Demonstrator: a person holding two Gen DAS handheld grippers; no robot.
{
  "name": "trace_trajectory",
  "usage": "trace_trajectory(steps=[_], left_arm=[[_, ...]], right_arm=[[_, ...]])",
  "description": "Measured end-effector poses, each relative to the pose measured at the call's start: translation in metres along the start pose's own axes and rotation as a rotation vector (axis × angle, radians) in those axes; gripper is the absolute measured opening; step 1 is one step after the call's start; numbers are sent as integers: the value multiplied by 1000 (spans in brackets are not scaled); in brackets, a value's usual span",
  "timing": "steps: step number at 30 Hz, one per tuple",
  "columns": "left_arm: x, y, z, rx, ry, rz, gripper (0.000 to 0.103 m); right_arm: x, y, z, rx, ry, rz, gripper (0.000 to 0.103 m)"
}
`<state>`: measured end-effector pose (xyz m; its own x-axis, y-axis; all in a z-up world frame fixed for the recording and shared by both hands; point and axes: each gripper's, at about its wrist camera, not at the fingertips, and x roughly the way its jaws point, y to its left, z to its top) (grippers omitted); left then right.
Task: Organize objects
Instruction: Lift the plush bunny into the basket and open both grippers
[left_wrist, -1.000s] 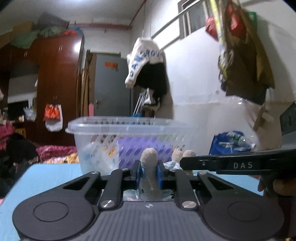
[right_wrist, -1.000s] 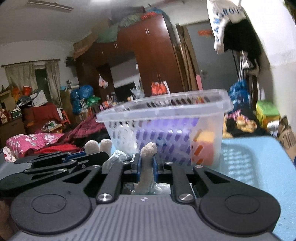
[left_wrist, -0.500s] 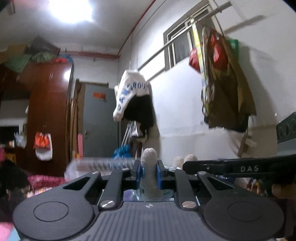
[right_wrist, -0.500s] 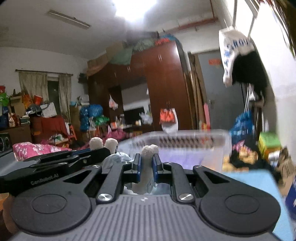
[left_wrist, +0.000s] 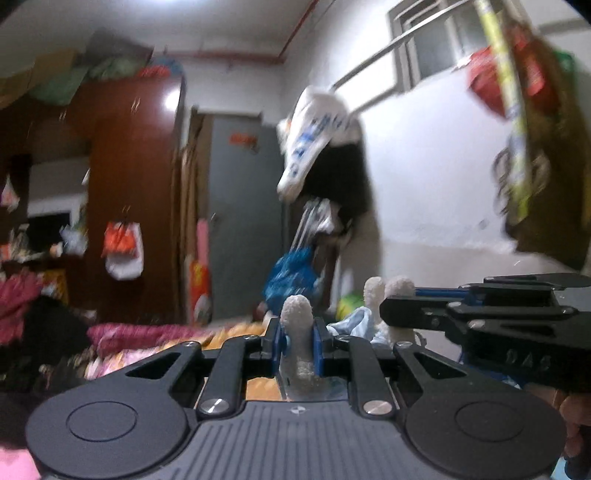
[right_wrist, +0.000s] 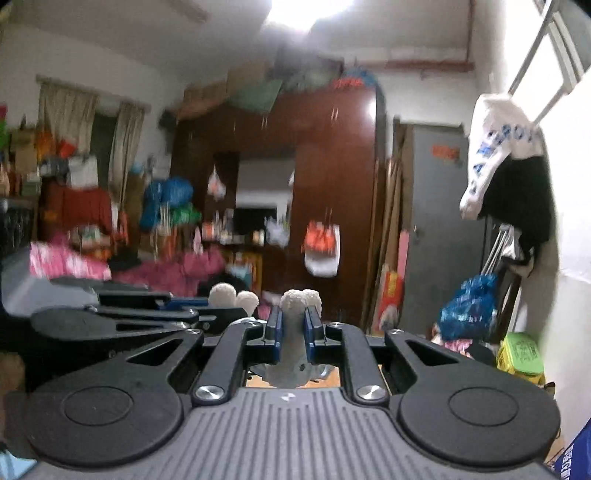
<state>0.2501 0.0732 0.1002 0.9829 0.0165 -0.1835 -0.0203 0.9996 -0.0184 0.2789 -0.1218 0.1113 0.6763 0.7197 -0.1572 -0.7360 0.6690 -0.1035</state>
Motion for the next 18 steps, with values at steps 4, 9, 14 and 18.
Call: trace_trajectory(steps=[4,9,14,18], left_arm=[[18,13,-21,-10,55,24,20],[29,15,-32,1,89,38,20],[31,17,-37,12,99,46,24],[18,18,-36,2,87,106,81]], right_arm=[[34,1,-22,21,68,27,14],[46,3,-38,36,125,36,14],[43,4,-42,56,192,34,17],[23,-7,-39,129,178,18,49]])
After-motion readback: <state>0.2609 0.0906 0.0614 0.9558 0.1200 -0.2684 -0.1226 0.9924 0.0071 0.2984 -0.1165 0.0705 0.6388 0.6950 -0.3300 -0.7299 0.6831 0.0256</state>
